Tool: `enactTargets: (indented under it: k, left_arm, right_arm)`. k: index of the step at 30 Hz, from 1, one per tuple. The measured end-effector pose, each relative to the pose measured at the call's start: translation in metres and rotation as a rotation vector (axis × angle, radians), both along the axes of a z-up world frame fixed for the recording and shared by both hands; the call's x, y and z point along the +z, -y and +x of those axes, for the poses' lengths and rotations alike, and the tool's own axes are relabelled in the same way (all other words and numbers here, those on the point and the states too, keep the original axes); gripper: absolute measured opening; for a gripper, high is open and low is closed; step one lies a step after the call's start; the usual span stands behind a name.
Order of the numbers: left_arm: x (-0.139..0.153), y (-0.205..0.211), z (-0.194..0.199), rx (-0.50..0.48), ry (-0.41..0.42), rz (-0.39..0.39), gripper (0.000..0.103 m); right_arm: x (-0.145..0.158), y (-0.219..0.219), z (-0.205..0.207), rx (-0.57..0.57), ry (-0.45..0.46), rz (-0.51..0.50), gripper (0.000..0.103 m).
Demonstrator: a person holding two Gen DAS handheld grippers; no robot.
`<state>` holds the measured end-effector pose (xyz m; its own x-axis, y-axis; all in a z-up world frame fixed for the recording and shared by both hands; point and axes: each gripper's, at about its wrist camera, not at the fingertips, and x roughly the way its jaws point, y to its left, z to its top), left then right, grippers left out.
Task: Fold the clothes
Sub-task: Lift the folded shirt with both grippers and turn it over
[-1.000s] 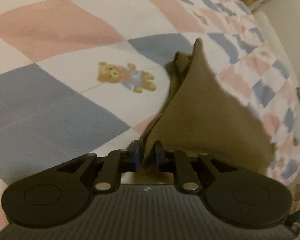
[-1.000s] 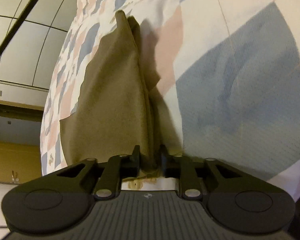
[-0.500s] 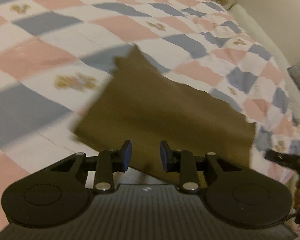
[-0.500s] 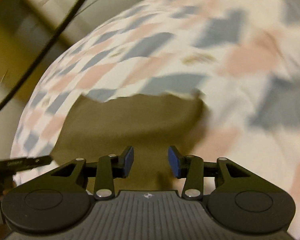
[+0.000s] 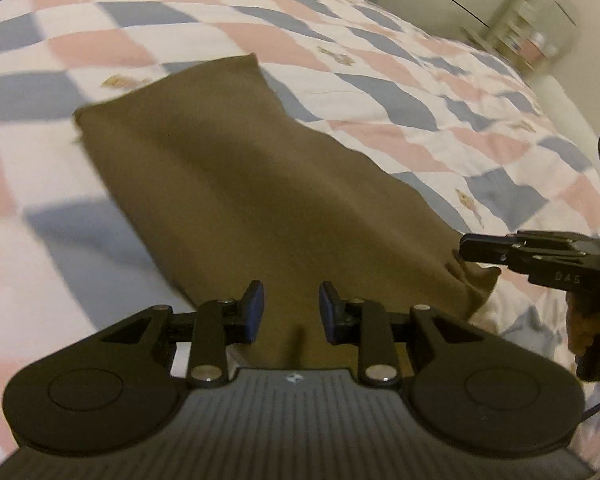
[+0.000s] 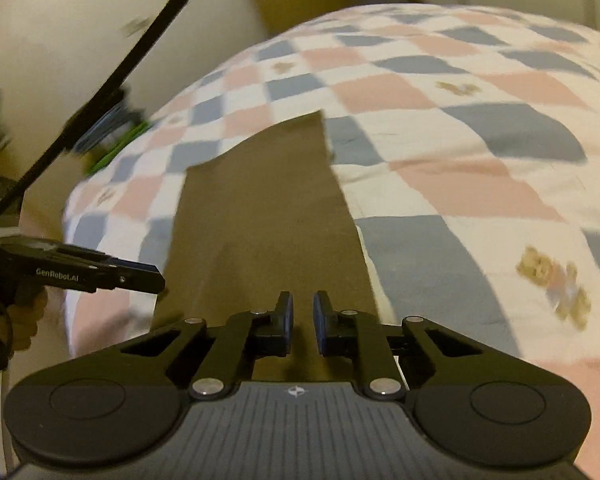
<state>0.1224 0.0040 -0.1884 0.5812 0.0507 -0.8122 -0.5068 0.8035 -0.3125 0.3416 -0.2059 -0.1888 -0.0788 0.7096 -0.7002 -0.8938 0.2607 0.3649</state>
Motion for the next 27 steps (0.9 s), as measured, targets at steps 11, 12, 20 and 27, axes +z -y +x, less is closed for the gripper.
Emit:
enactTargets:
  k: [11, 12, 20, 27]
  left_arm:
    - [0.008, 0.054, 0.011, 0.135, 0.043, 0.097, 0.023]
    - [0.008, 0.052, 0.021, 0.12, 0.061, 0.118, 0.022]
    - [-0.002, 0.049, 0.072, 0.028, 0.123, 0.205, 0.007]
    - [-0.043, 0.037, 0.086, 0.011, 0.052, 0.189, 0.006]
  right_arm:
    - [0.002, -0.018, 0.022, 0.33, 0.109, 0.043, 0.017]
    - [-0.001, -0.023, 0.024, 0.354, 0.124, 0.042, 0.017]
    - [-0.031, -0.051, 0.052, 0.462, 0.047, -0.017, 0.018]
    - [-0.045, -0.084, 0.065, 0.513, 0.037, -0.005, 0.018]
